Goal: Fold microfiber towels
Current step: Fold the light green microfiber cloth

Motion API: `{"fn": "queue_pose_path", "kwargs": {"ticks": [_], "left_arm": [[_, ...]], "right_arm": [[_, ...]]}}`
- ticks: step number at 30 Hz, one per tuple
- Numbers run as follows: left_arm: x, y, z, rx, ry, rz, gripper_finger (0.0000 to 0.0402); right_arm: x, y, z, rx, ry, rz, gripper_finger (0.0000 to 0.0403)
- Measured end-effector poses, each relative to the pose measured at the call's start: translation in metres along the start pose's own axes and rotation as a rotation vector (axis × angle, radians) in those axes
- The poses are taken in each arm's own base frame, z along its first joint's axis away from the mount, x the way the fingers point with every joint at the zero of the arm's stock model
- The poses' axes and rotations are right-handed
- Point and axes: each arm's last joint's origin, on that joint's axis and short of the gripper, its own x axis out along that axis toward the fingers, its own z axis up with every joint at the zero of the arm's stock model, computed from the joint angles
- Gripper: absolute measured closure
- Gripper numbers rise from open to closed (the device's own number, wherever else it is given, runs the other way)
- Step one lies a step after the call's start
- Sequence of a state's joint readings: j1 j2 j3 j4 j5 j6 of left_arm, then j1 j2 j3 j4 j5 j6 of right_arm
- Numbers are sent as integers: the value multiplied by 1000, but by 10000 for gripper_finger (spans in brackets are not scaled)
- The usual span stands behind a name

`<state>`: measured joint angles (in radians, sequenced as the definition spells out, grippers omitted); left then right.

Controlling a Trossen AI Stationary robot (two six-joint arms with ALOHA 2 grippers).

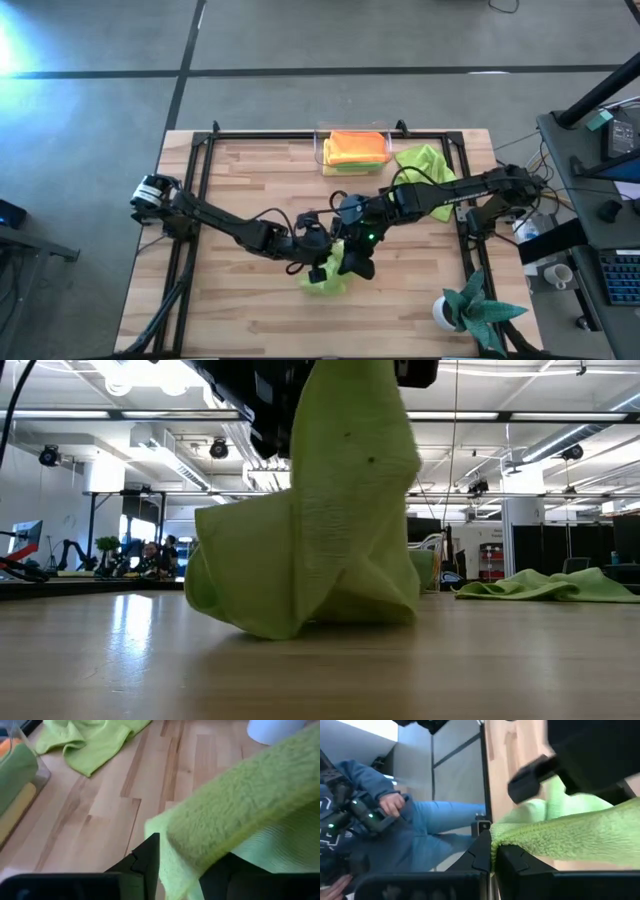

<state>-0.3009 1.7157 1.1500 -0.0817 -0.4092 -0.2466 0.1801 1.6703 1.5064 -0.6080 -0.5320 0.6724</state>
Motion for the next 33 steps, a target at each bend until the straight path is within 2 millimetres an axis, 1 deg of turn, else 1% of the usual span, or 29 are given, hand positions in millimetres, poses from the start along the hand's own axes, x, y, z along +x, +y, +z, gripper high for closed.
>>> {"fn": "queue_pose_path", "kwargs": {"ticks": [2,7,8,12,17,21,24,27,33], "left_arm": [[0,0,0,29,-4,4,322],[-1,-1,5,83,-48,-1,388],[-1,-1,5,86,-50,-2,394],[-2,0,2,124,-15,-1,398],[-14,4,5,129,15,-35,400],[-17,4,6,122,18,-60,401],[-9,1,4,80,8,-61,401],[0,-2,-1,77,15,-59,401],[8,-4,-2,64,-19,-32,401]], "right_arm": [[-1,0,-2,3,20,-11,394],[-1,-2,-8,14,68,-46,394],[-1,-2,-9,13,78,-51,394],[0,-2,-13,-22,106,-65,394],[2,0,-15,-45,117,-65,394],[1,2,-15,-54,115,-61,394],[-1,6,-12,-75,91,-54,394],[-6,12,-8,-114,66,-47,394],[-14,22,-4,-138,53,-37,394]]}}
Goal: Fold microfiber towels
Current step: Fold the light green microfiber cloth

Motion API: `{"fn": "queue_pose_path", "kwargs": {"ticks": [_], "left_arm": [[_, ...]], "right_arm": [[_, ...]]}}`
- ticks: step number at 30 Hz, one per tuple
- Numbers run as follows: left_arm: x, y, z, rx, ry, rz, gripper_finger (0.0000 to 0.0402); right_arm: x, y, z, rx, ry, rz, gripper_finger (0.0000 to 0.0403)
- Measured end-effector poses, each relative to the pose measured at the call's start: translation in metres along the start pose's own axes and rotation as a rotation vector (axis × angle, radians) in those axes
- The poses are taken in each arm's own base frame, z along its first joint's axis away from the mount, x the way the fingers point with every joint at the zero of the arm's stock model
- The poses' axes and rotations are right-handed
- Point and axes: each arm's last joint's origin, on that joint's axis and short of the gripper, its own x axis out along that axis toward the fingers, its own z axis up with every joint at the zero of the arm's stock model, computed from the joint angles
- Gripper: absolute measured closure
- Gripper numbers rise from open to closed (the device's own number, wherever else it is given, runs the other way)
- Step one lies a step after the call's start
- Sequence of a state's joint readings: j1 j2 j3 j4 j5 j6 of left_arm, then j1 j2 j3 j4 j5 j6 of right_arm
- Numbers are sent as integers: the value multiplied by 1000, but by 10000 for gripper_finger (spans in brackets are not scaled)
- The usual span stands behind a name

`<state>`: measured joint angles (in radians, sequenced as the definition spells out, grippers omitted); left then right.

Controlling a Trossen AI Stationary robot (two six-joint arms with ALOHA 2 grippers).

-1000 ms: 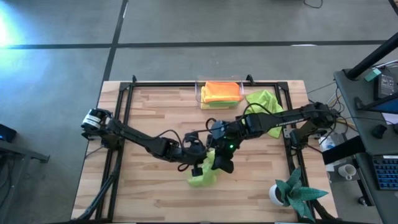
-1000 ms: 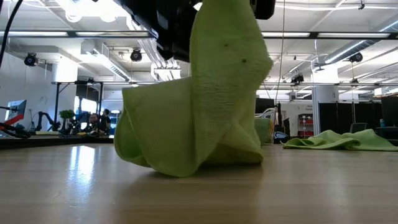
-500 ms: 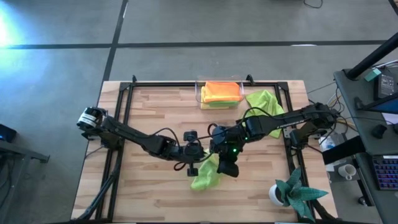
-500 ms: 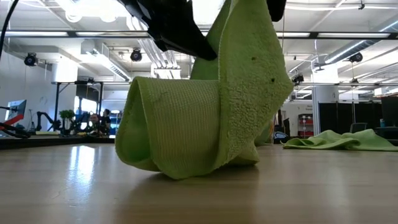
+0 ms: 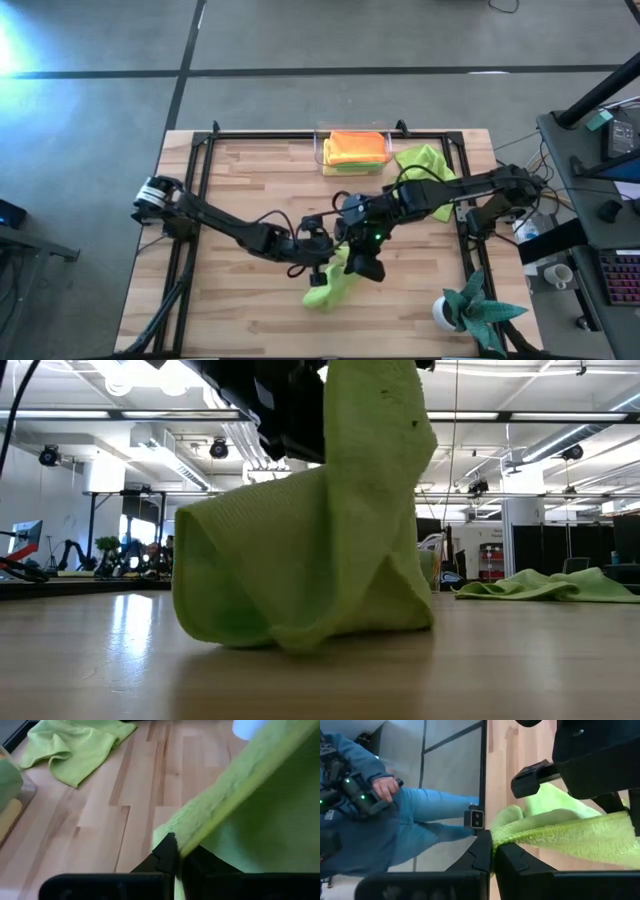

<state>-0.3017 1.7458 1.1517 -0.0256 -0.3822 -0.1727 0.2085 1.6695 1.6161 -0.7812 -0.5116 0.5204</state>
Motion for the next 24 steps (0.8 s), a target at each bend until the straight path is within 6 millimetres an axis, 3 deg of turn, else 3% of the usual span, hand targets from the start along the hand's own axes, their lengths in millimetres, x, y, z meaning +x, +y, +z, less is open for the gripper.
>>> {"fn": "queue_pose_path", "kwargs": {"ticks": [15,24], "left_arm": [[10,2,-6,72,14,71,402],[-8,9,-5,112,93,67,401]], "right_arm": [[-22,32,-7,-70,71,-31,394],[-17,30,-15,-49,126,-71,394]]}}
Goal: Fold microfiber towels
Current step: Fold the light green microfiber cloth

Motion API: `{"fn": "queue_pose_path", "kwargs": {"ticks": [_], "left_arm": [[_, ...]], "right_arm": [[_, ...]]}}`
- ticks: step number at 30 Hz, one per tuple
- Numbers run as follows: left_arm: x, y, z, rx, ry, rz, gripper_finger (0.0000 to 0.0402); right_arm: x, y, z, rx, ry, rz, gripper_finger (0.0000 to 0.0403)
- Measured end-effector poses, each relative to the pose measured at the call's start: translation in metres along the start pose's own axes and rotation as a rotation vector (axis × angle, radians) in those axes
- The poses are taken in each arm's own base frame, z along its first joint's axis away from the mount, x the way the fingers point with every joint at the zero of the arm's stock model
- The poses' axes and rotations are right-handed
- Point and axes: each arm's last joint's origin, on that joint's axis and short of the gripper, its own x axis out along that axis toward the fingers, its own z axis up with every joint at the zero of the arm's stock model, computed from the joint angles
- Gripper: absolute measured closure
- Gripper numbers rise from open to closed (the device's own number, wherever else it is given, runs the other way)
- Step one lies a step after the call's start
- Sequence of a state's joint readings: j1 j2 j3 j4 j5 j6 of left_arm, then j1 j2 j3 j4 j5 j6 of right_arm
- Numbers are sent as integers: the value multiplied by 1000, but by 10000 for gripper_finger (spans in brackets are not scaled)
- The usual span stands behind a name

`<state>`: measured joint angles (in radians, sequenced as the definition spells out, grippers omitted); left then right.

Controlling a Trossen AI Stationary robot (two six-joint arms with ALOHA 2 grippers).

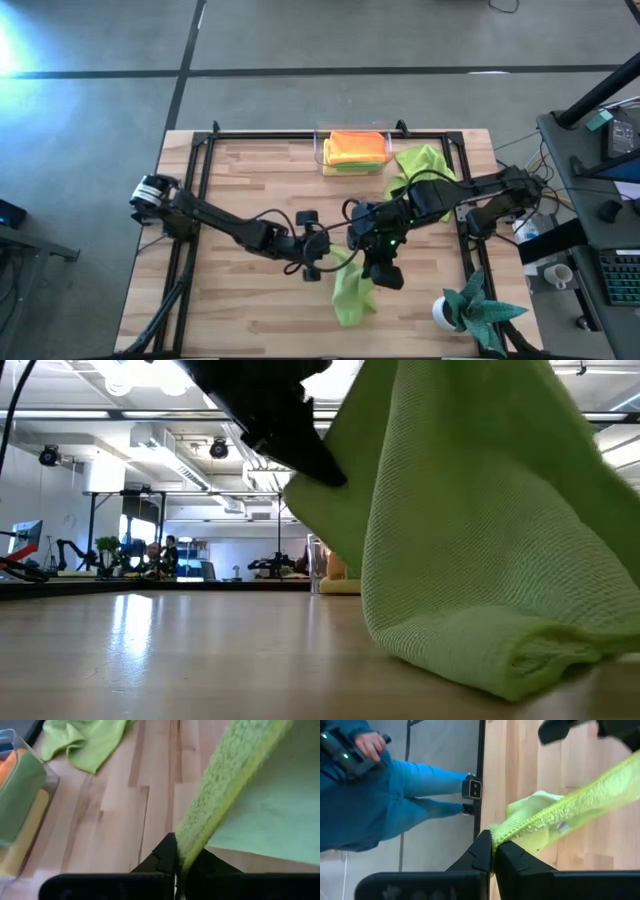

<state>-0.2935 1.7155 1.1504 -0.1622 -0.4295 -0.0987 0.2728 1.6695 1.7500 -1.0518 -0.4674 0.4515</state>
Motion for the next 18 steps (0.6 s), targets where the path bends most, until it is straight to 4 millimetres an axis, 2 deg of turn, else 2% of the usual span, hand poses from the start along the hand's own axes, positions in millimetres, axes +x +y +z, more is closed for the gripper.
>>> {"fn": "queue_pose_path", "kwargs": {"ticks": [5,12,18], "left_arm": [[-27,8,8,14,68,-69,401],[-84,29,29,-61,135,-148,401],[-122,41,46,-148,161,-231,401]], "right_arm": [[3,7,-3,-19,10,9,394],[4,12,-9,8,33,-35,394],[4,16,-16,69,62,-54,394]]}}
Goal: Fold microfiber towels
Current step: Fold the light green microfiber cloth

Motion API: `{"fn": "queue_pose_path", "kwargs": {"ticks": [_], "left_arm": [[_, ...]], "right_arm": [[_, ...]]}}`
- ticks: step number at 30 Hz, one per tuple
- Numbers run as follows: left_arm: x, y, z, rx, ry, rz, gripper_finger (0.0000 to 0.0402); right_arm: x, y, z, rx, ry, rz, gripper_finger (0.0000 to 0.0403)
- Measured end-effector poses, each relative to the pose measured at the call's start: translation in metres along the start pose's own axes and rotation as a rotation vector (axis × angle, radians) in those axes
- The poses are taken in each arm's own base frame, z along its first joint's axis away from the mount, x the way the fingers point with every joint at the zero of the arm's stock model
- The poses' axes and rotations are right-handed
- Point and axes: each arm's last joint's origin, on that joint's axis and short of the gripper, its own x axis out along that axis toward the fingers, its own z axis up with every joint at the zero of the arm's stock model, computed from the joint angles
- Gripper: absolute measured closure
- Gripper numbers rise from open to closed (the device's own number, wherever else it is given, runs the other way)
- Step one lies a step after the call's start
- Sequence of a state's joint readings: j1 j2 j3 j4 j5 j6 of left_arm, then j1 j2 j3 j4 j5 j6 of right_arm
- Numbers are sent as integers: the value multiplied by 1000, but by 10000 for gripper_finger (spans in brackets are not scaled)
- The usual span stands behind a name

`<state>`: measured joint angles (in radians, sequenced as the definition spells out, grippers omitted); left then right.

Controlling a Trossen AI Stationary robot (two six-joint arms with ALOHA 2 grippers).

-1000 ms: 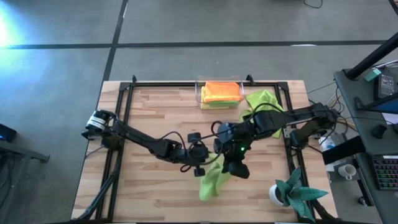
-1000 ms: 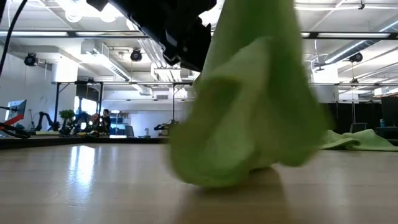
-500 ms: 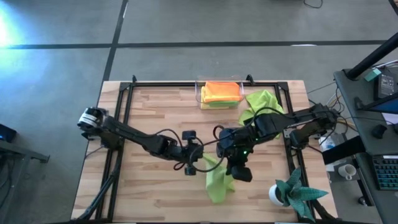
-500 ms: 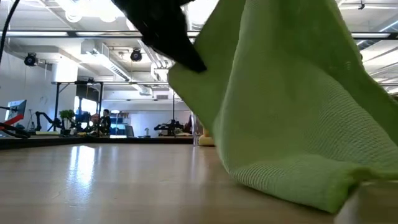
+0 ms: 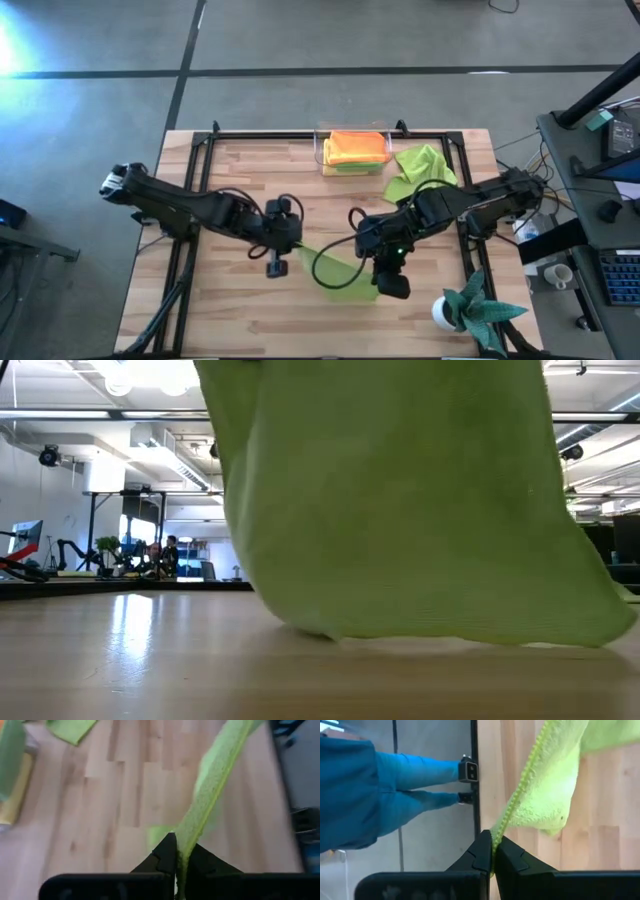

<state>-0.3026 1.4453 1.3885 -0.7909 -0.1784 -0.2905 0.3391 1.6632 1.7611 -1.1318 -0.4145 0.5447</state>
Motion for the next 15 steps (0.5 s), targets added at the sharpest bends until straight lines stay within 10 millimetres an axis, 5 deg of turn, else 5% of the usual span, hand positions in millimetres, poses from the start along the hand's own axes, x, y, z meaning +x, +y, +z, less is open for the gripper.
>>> {"fn": "queue_pose_path", "kwargs": {"ticks": [7,15], "left_arm": [[-30,-9,13,-48,9,-69,401],[-37,-16,26,-42,-5,-83,401]], "right_arm": [[-19,2,-10,85,-38,-34,394],[-36,-1,-20,191,-125,-165,394]]}}
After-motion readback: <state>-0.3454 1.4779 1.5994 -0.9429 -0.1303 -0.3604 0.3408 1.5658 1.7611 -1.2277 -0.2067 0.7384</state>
